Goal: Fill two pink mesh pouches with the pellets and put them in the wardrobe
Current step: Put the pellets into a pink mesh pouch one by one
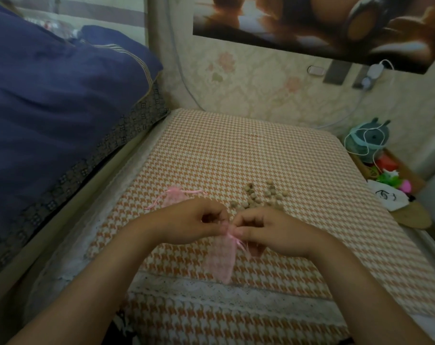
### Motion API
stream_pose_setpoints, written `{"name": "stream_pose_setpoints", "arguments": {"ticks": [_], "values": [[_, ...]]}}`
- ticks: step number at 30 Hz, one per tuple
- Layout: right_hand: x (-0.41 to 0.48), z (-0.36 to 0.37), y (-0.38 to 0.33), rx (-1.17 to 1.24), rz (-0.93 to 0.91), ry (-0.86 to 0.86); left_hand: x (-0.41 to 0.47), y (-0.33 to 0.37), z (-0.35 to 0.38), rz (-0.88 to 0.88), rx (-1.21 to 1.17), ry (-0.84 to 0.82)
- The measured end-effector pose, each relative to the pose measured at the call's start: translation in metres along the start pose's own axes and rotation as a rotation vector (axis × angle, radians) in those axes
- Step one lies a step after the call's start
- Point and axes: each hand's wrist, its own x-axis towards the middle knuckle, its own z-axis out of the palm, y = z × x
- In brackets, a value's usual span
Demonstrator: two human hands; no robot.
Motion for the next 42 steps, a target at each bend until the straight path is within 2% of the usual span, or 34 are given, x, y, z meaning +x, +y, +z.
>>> {"name": "stream_pose_setpoints", "arguments": {"ticks": [4,7,11,13,17,20,24,27,31,37,39,42], "values": [[-0.001,0.005,0.000,-0.086,0.027,-0.068,-0.005,0.001,0.007,-0.002,0.028,-0.061],[-0.002,0.005,-0.001,-0.149,-0.001,0.014,-0.007,0.003,0.004,-0.017,-0.059,-0.073],[-0.005,0.003,-0.002,-0.096,-0.077,0.129,-0.006,0.008,0.003,-0.051,-0.107,-0.148],[-0.006,0.004,-0.003,-0.043,-0.090,0.092,-0.005,0.008,0.003,-0.069,-0.087,-0.164],[-0.009,0.005,-0.006,0.148,-0.037,-0.035,-0.007,0.006,-0.003,-0.036,-0.172,-0.094],[-0.010,0.006,-0.009,0.202,-0.022,-0.072,-0.010,0.004,-0.006,0.005,-0.228,-0.038],[-0.012,0.004,-0.015,0.250,0.014,-0.153,-0.011,0.003,-0.008,0.018,-0.229,-0.053],[-0.009,0.005,-0.013,0.144,0.033,-0.169,-0.009,0.010,-0.003,0.005,-0.290,-0.127],[-0.003,0.006,-0.006,-0.083,-0.001,-0.064,-0.008,0.015,0.004,-0.013,-0.387,-0.203],[-0.004,0.003,0.000,-0.139,-0.088,0.101,-0.010,0.012,-0.004,-0.120,-0.393,-0.254],[-0.001,0.005,0.003,-0.303,-0.086,0.142,-0.010,0.008,-0.004,-0.174,-0.314,-0.235],[0.003,0.009,0.002,-0.503,-0.084,0.189,-0.007,0.001,-0.003,-0.192,-0.048,-0.073]]}}
